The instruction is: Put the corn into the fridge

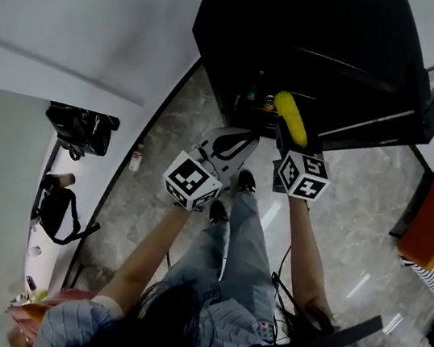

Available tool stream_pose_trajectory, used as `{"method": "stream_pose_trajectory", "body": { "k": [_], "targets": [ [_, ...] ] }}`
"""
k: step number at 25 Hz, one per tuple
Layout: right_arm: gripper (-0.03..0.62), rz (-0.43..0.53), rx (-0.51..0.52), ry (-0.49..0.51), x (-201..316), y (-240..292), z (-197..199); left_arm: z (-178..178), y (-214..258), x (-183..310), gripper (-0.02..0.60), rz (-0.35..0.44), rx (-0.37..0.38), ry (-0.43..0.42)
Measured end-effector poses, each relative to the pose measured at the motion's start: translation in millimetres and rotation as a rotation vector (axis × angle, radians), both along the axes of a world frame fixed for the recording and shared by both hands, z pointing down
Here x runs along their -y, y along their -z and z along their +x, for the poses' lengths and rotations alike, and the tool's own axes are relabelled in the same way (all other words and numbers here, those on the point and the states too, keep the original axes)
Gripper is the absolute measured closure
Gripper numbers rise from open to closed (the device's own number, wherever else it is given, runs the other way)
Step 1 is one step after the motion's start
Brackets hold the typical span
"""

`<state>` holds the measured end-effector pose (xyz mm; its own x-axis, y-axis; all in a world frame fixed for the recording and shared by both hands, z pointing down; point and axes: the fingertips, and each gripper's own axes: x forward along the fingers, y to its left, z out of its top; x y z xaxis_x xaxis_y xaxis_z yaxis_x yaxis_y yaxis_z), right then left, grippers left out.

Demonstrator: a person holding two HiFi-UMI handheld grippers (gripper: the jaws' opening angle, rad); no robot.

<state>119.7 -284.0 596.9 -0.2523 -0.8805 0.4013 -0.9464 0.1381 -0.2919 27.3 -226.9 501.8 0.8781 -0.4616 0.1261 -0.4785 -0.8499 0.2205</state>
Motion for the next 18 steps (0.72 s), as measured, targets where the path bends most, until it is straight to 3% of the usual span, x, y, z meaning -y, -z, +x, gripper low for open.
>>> {"method": "stream_pose_trajectory", "body": {
  "k": [8,13,18],
  "targets": [
    [0.348,-0.042,-0.048,0.045,58.8,-25.6,2.3,12.4,-11.4,6.3,0.572,-0.015,0.018,-0.010],
    [0.347,-0.119,-0.103,0.043,79.0,-53.6,14.1,7.9,-16.9,5.7,0.572,-0.025,0.033,0.000],
    [0.347,-0.120,-0.118,0.068,93.3,-58.3,13.2,-1.1,-19.9,10.5,0.572,-0.030,0.036,0.020]
  ]
}}
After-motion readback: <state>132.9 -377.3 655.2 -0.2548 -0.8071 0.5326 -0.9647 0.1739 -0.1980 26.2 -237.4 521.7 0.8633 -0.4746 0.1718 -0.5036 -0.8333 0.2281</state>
